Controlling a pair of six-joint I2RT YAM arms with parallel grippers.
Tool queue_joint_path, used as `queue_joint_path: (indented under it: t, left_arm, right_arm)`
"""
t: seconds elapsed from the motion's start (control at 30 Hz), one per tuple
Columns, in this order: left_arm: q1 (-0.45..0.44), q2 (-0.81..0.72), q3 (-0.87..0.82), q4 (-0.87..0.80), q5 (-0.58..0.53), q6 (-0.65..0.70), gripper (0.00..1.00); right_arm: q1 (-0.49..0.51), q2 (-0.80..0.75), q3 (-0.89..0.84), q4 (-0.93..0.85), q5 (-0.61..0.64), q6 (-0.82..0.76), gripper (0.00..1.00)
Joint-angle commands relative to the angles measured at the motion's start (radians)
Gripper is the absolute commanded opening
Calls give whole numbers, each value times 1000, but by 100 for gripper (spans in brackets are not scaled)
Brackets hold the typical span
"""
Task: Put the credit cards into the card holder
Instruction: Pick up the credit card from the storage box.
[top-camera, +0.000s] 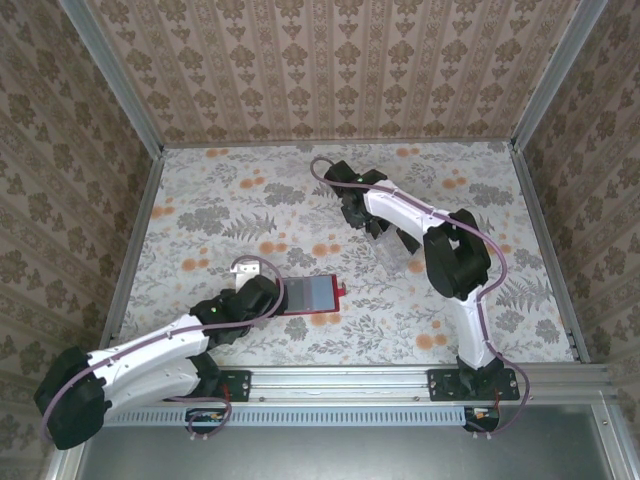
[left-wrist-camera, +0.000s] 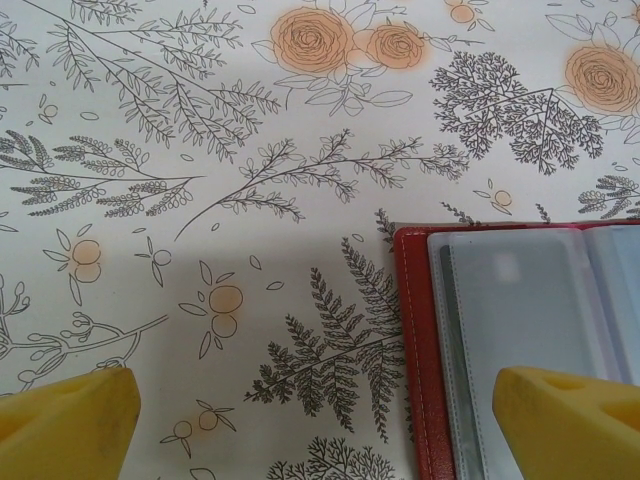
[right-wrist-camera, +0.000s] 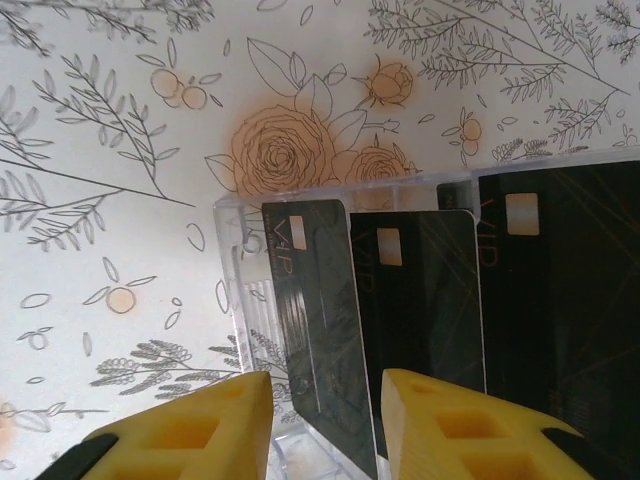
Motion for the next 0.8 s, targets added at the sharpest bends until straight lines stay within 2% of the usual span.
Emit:
queue_joint_path:
  t: [0.0,0.3,0.53,0.77]
  left_arm:
    - [8,12,27,-6,12,13,100]
    - [12,33,24,5,15,12,100]
    - [14,35,19,16,17,14,100]
    - [15,40,17,24,18,15,100]
  right_arm:
    - [-11,30,38,-38,45,-28,36]
    - [-23,68,55,-41,30,-34,33]
    - [-28,60,56,-34,-6,-28,24]
    - [-31,63,60,-34,-41,-28,20]
